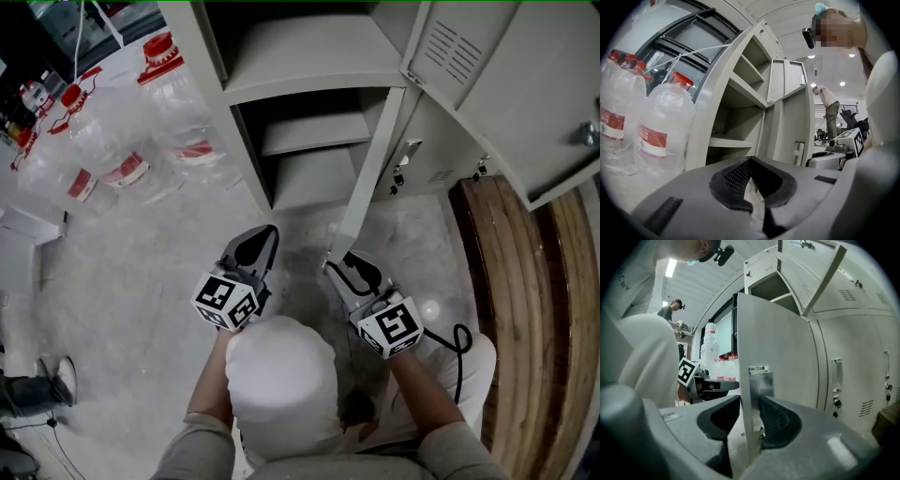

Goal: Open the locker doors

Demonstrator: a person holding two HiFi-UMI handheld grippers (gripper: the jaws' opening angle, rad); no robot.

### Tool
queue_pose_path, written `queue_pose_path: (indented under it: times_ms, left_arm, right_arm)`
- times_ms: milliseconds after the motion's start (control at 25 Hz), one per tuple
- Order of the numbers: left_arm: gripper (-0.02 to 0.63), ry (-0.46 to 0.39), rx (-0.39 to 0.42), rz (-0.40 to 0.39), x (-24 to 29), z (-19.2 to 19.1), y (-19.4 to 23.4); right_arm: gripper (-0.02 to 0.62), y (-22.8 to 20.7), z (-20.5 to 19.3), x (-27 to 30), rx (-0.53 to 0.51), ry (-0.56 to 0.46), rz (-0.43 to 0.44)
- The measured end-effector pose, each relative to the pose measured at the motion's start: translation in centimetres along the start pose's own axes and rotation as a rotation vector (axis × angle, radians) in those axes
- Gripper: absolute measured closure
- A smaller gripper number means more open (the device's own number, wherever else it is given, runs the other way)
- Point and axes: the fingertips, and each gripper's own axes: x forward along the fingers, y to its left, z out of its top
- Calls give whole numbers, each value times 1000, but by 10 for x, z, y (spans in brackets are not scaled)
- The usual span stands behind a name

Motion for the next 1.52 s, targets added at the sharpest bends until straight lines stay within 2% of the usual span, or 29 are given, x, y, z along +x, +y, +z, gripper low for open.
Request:
queue_pose_path:
  times_ms: [200, 600, 800, 1160, 1520]
  left_arm:
    - [607, 5, -7, -6, 7, -4, -6]
    - [607, 26, 27, -11, 7, -3, -14]
    - [607, 42, 40, -8, 4, -5, -15]
    - [607, 26, 38, 14, 1, 1, -10]
    - [607, -6, 46, 14, 13, 17, -8]
  right_arm:
    - [454, -18, 1, -29, -28, -9, -19]
    - [449, -50, -6, -67, 35, -28, -116]
    - [455, -73, -12, -93, 91, -14, -220]
    - [496, -111, -13, -125, 66, 45, -431]
    - [508, -142, -16, -141, 74, 71, -568]
